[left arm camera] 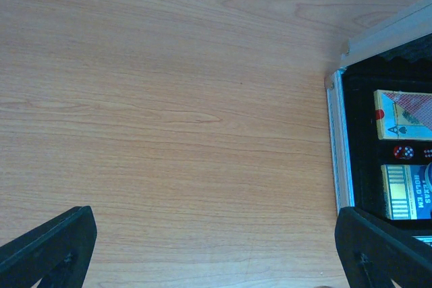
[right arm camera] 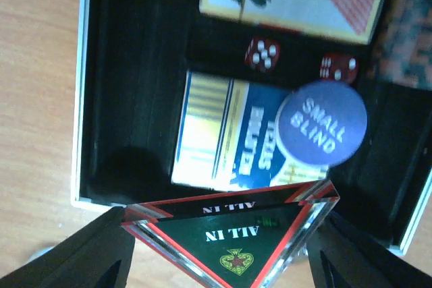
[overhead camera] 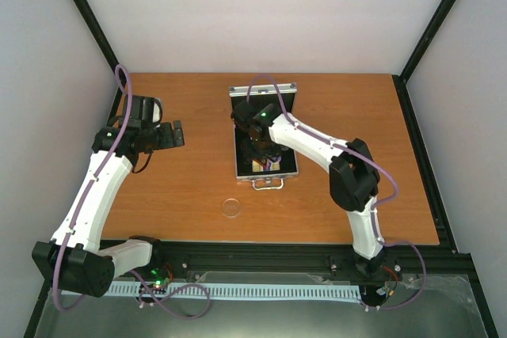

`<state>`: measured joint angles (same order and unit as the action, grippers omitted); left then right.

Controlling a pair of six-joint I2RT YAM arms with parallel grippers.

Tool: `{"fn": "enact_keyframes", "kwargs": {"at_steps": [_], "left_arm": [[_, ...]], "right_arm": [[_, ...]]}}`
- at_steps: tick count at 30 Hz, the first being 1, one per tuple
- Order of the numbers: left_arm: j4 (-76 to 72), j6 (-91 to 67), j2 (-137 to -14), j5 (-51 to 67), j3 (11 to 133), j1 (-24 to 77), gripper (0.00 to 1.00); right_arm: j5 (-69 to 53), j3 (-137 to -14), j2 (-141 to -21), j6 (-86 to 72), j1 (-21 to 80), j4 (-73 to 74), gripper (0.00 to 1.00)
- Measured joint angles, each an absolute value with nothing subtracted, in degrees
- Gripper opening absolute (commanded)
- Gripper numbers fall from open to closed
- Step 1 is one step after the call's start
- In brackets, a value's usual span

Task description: Pack up texas hold em set

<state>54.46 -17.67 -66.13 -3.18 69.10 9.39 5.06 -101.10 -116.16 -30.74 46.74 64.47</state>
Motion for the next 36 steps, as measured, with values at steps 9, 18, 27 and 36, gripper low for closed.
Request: {"fn": "enact_keyframes", "kwargs": {"at_steps": [9, 18, 27, 36], "left_arm": [[54.5, -17.6, -66.1, -3.2, 69.1, 9.4, 1.00], [54.5, -17.6, -66.1, -3.4, 69.1, 9.4, 1.00], [54.5, -17.6, -66.4, -3.4, 69.1, 9.4, 1.00], [54.5, -17.6, -66.9, -3.4, 69.1, 9.4, 1.00]], "right_arm": [[5.3, -109.5, -125.4, -26.6, 44.6, 63.4, 0.57], [5.1, -110.7, -127.7, -24.4, 43.4, 63.0, 0.57], [4.1, -111.1, -129.6, -23.2, 43.0, 61.9, 0.60], [4.1, -111.1, -130.3, -22.9, 43.0, 61.9, 0.84]]}}
